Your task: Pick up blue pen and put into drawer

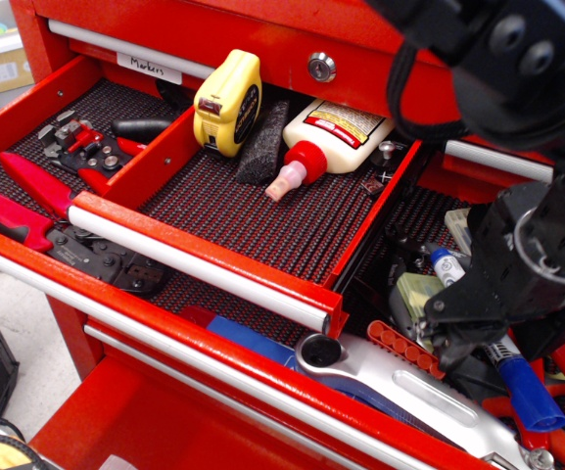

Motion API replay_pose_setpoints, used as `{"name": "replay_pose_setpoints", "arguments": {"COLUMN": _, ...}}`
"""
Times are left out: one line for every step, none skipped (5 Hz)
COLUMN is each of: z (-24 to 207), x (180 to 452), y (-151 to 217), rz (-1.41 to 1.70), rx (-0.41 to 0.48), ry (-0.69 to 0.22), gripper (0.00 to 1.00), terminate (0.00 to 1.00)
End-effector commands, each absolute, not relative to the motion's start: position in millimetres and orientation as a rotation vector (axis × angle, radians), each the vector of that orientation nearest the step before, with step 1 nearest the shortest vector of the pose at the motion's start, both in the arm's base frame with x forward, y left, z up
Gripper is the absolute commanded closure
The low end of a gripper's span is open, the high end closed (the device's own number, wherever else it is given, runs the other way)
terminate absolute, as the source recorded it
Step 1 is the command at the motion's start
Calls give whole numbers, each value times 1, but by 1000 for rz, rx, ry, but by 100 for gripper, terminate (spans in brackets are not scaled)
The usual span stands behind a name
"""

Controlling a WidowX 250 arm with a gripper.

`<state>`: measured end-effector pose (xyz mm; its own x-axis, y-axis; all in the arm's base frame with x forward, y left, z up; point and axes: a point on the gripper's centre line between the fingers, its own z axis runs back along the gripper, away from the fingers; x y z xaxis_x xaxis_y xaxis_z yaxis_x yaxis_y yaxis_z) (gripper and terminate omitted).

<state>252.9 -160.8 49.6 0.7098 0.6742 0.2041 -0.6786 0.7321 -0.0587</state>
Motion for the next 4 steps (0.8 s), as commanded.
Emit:
{"name": "replay_pose_setpoints", "arguments": {"z": 51, "x": 260, "y": -167, "rz": 785, "rx": -7, "ry": -214, "gripper": 100, "terminate": 0}}
{"name": "replay_pose_setpoints", "arguments": {"z": 63, "x": 259, "y": -170, "rz": 779, "rx": -13, "ry": -182, "gripper": 100, "terminate": 0}}
{"name": "replay_pose_setpoints", "arguments": {"z": 78, "x": 258, "y": -173, "rz": 765, "rx": -49, "ry": -136, "gripper": 100, "terminate": 0}}
{"name": "replay_pose_setpoints", "arguments": {"z": 107, "x": 255, "y": -173, "rz": 723, "rx": -40, "ry": -79, "gripper": 100, "terminate": 0}}
